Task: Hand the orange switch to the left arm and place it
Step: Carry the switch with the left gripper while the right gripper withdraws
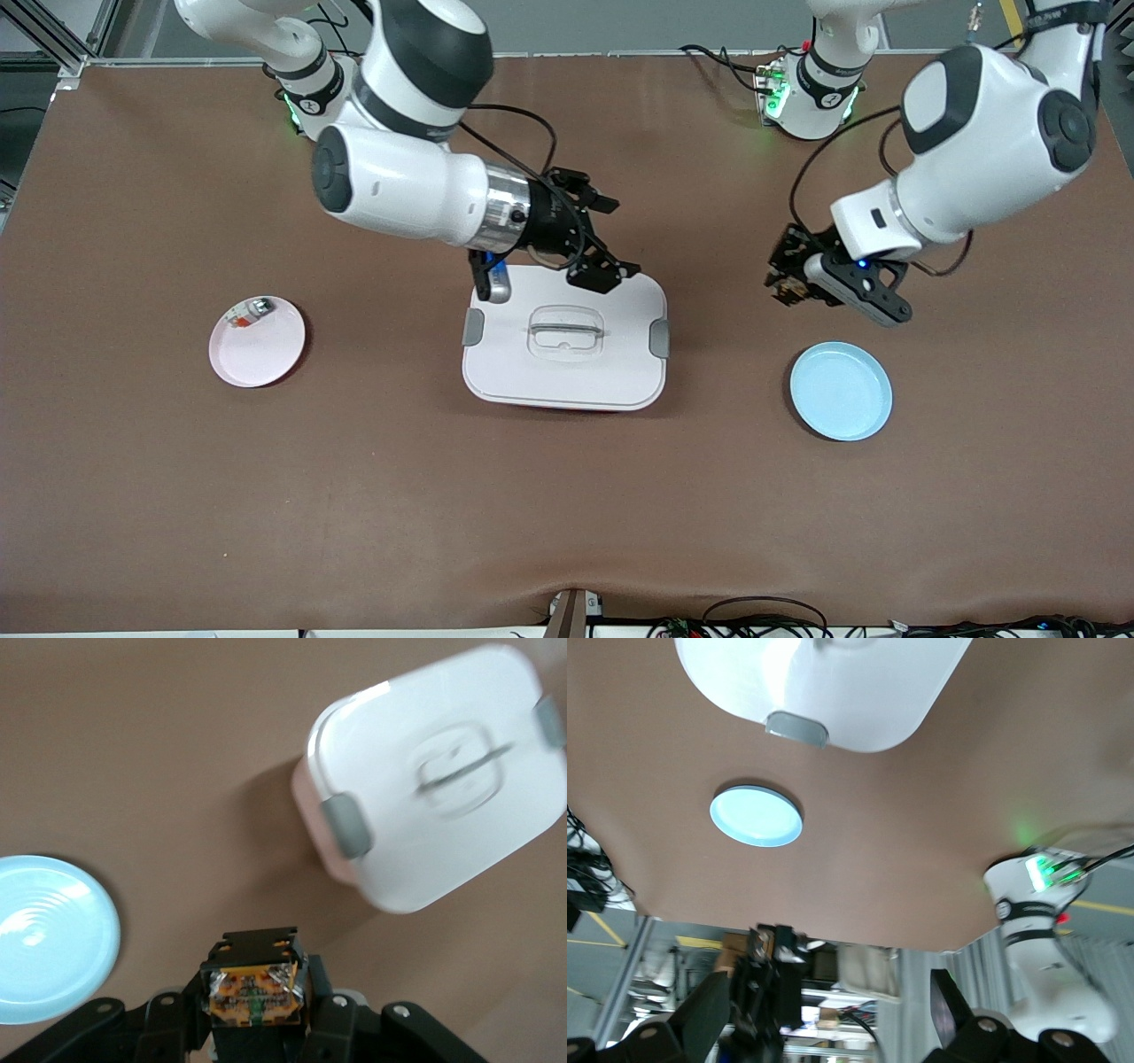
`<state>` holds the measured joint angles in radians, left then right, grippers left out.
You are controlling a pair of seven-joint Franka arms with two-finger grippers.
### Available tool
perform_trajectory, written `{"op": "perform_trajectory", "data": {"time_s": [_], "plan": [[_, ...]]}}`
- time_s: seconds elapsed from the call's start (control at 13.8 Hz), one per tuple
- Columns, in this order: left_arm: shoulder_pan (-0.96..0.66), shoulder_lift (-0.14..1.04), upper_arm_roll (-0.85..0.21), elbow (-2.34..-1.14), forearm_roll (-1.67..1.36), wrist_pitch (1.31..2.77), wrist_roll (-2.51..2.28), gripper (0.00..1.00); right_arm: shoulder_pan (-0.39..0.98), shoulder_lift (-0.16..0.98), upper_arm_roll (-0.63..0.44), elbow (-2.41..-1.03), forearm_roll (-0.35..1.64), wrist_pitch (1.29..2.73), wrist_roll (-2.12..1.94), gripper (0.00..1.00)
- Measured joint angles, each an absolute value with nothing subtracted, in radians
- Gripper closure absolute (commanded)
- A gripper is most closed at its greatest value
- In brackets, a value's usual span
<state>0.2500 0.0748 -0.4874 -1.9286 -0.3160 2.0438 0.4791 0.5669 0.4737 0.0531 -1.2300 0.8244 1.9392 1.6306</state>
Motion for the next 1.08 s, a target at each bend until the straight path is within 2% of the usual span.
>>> {"op": "perform_trajectory", "data": {"time_s": [0.29,0.65,0.94,1.08], "plan": [[0.372,0.219,-0.483,-1.918,-0.138,2.056,0.861,1.0,0.462,0.384,0.05,-1.222,0.752,1.69,1.436,0.0],[0.382,0.387,-0.488,-1.863,0.139,2.17,1.12,1.0,0.351,0.285,0.048,-1.224,0.611,1.44,1.164,0.0],[0.386,0.51,-0.486,-1.859,0.242,2.324,1.355,1.0,0.278,0.214,0.047,-1.273,0.499,1.35,0.918,0.0],[0.399,0.554,-0.484,-1.856,0.305,2.349,1.404,0.94,0.238,0.166,0.047,-1.33,0.422,1.333,0.75,0.0]]}}
